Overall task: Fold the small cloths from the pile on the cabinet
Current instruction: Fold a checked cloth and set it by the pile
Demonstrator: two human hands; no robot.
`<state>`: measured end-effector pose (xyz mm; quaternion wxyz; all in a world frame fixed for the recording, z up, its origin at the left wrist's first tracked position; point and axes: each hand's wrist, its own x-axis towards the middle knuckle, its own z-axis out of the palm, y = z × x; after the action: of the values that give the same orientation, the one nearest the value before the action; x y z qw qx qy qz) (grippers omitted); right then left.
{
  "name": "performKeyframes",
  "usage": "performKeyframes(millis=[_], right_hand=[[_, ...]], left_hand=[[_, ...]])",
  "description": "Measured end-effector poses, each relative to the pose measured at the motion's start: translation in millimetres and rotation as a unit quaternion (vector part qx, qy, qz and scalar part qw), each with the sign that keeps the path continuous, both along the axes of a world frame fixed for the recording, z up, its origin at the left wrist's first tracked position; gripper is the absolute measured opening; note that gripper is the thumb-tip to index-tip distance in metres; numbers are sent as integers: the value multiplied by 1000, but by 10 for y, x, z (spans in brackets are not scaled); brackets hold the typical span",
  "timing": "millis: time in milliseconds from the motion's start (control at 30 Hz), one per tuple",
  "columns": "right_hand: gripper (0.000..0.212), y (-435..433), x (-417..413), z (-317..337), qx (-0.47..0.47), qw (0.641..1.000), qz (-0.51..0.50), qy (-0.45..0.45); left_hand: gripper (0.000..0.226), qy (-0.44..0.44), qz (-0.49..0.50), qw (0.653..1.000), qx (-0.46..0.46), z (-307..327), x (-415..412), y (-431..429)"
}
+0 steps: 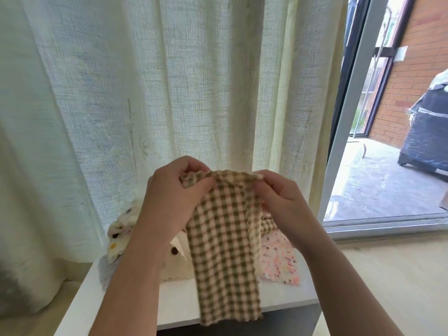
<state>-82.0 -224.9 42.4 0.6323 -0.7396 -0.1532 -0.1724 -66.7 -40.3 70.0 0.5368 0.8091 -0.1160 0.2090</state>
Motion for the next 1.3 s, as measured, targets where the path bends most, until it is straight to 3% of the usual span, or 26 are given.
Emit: performKeyframes(millis=[100,200,367,500,667,800,1033,1167,1300], right_hand=[[19,3,30,-22,32,999,-36,-18],[34,4,45,-44,47,997,-59,-33],[31,9,30,-28,-14,996,-78,-43],[25,-12,22,-22,20,996,-80,-37],[21,-20,-12,14,33,994,-88,-49],[36,-53,25,-6,-9,997,-79,-18],[4,-16,14,-20,-16,999,-44,2],[18,-16,33,-31,-24,999,-43,15],[14,-12,33,-29,-32,999,-25,-3]], left_hand=[[18,-7,-15,1000,8,-33,38,-6],[21,-5,-51,999,9,-53,44,-2],[20,-27,-109,986,124,-85,47,39],[24,-30,-126,977,170,-95,51,75],[21,-35,-132,973,185,-96,48,69],[15,-42,-112,979,167,-96,40,64],[17,-85,-126,975,165,-63,1,58],[18,-108,-143,969,169,-57,10,56],[16,-120,-149,967,169,-63,16,57]])
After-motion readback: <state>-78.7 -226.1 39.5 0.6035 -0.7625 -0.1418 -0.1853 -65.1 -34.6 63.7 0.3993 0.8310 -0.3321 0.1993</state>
